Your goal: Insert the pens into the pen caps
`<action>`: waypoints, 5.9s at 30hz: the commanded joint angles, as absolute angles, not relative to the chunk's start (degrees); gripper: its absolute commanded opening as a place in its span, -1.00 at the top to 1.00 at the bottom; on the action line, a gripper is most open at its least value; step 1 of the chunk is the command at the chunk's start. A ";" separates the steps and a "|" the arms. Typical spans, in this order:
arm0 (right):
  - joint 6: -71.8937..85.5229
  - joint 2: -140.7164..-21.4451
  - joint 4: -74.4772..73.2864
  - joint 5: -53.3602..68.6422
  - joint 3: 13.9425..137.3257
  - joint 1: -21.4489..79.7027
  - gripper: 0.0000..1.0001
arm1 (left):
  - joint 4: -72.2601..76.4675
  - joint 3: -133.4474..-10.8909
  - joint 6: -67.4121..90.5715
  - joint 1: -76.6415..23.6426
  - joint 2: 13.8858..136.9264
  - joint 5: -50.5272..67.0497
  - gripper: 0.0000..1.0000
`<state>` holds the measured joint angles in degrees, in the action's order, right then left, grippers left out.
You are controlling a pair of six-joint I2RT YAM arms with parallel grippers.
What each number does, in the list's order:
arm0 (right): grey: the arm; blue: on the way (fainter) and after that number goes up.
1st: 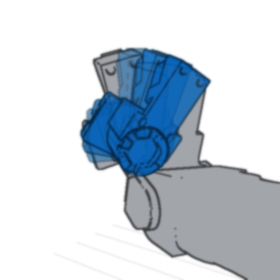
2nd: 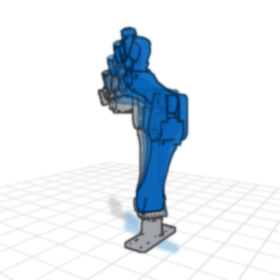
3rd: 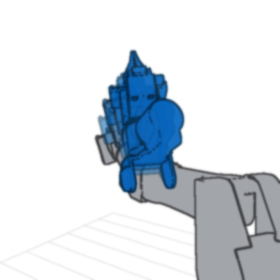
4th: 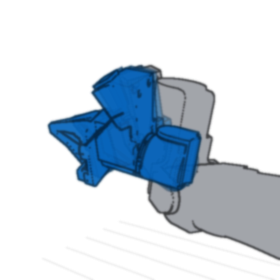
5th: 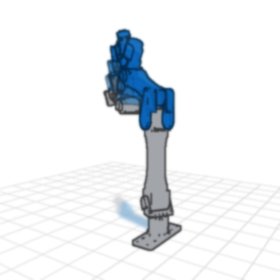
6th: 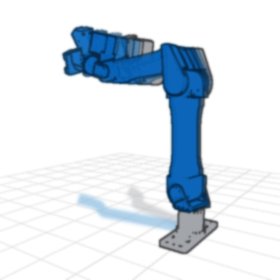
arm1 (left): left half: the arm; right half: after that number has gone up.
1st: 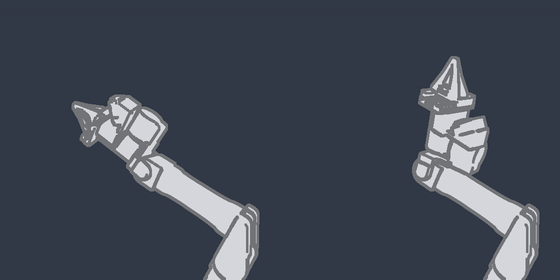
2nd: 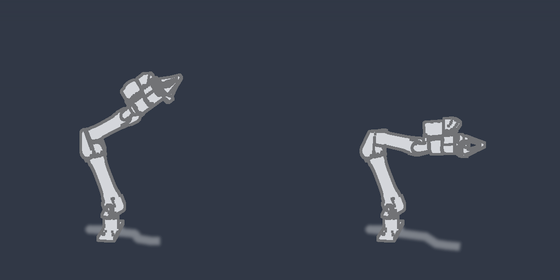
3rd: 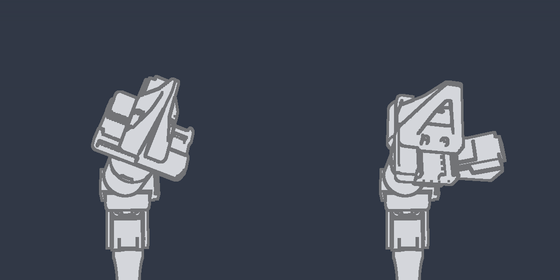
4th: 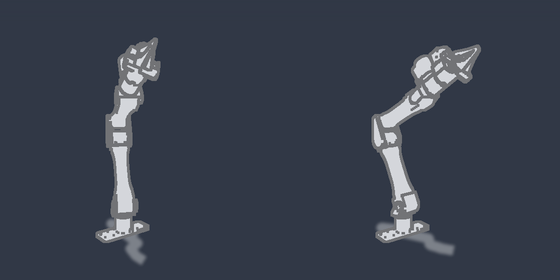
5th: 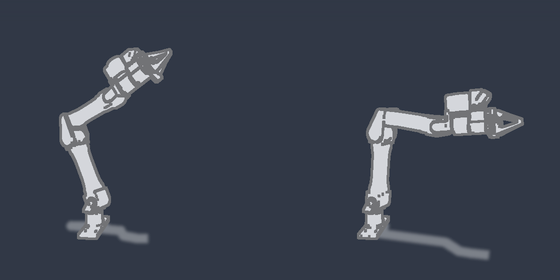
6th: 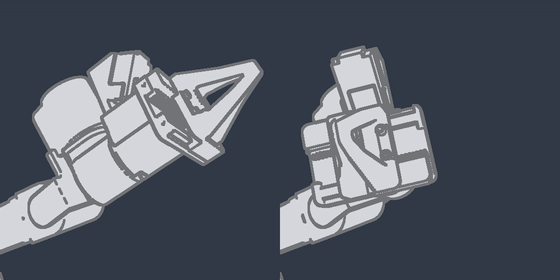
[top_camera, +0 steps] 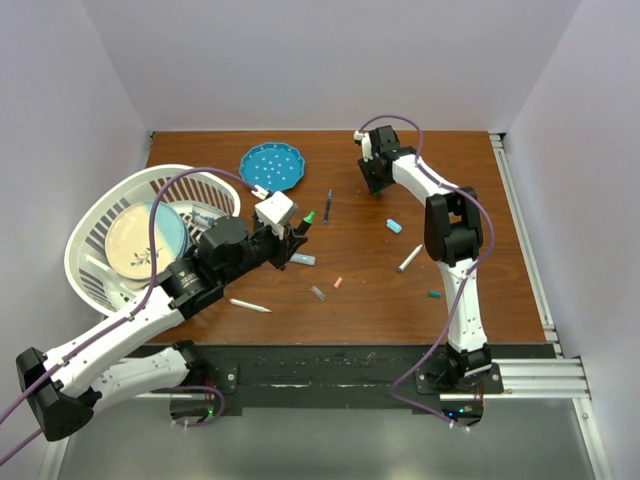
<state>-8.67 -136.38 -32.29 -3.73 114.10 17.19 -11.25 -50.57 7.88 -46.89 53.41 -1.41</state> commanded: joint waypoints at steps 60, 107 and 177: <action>43.86 -69.87 -11.78 -30.15 63.02 54.49 1.00 | 17.66 -34.80 33.66 -46.76 59.06 5.10 1.00; 41.14 -61.00 -10.54 -33.67 59.85 68.64 -0.36 | 21.20 -33.84 36.92 -46.84 52.93 11.59 1.00; 40.17 -45.70 8.35 -10.72 47.29 68.64 -0.17 | 48.34 -25.05 49.83 -46.67 49.83 41.92 1.00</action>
